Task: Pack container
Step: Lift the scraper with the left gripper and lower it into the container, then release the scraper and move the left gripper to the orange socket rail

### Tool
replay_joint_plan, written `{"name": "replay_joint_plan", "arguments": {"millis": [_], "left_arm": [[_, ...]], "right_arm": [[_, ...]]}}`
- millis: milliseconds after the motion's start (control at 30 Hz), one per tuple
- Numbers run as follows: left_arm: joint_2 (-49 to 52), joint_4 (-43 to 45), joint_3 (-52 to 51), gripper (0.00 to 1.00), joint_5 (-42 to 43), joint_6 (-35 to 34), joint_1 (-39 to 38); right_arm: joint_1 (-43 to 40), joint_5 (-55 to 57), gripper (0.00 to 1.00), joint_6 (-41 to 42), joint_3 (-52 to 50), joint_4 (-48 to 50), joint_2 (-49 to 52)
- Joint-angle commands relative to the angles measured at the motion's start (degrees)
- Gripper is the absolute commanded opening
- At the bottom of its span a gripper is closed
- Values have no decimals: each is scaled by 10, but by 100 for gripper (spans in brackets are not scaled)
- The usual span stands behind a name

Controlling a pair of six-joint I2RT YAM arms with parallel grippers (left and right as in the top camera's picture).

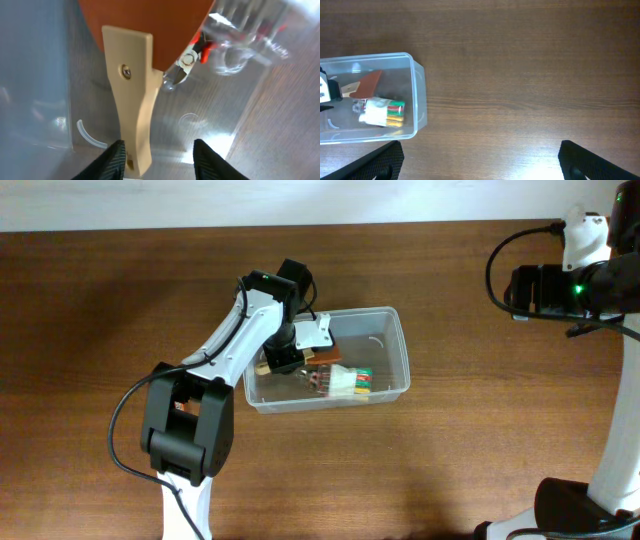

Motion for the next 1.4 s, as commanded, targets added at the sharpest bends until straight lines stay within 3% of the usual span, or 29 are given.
{"name": "replay_joint_plan", "arguments": {"millis": [0,167,333,400,467,667,867,1033,1200,1367], "left_arm": [[3,-13,6,47,4,3,1],[-34,-26,39,52,-2,-50,1],[-103,-58,84,56,-65,-107,2],[-139,-61,94,69,-89,-146,5],[-176,-66,95,99,-107,-192,15],[-267,-148,95,99,-104,-327,109],[-327,-192,60,99,-33,-376,258],[-376,-140,-82,99,3,-407,327],[-396,-45,-274,99,47,-417,333],[-395,50,-376,99,73,-444,333]], "right_arm": [[-4,-5,99,-1,-4,5,1],[-4,-5,99,-1,-4,15,1],[-4,-5,98,-1,-4,18,1],[-4,-5,99,-1,-4,18,1],[-4,-5,99,-1,-4,18,1],[-4,-5,99,-1,-4,17,1],[-4,-5,99,-1,-4,15,1],[-4,-5,98,-1,-4,15,1],[-4,-5,99,-1,-4,16,1],[-4,-6,99,-1,-4,15,1]]}}
